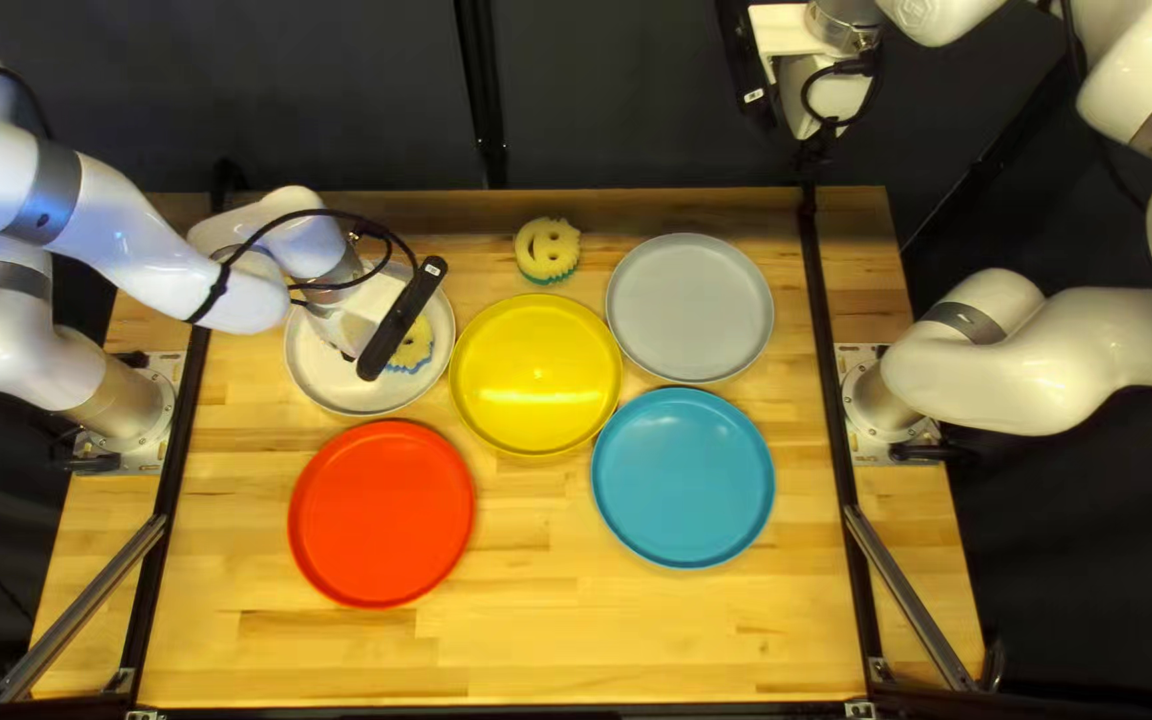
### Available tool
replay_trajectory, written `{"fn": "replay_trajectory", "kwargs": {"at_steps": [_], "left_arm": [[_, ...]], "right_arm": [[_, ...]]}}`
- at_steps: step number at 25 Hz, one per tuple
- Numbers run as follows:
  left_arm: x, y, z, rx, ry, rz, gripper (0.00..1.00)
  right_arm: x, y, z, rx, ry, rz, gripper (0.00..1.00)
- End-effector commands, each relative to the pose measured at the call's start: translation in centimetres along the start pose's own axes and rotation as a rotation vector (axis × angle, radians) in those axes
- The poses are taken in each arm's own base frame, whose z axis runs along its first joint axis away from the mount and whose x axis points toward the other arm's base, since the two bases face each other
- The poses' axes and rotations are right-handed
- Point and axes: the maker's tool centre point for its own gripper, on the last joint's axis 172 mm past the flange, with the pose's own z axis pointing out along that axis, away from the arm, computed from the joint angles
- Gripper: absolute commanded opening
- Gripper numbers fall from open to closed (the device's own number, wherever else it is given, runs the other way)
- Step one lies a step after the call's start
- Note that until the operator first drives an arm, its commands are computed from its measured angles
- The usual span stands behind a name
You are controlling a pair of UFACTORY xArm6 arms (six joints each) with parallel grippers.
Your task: Pick up sponge and scrub the plate
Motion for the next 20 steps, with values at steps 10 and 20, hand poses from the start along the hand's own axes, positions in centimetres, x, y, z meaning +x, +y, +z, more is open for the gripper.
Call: {"fn": "replay_trajectory", "kwargs": {"at_steps": [10, 20], "left_arm": [[-7.7, 3.5, -1.8, -0.017, -0.039, -0.078, 0.00], [-6.9, 0.5, -2.6, -0.016, -0.033, -0.076, 0.00]], "right_arm": [[0.0, 0.0, 0.0, 0.000, 0.000, 0.000, 1.00], [0.0, 0.0, 0.0, 0.000, 0.000, 0.000, 1.00]]}}
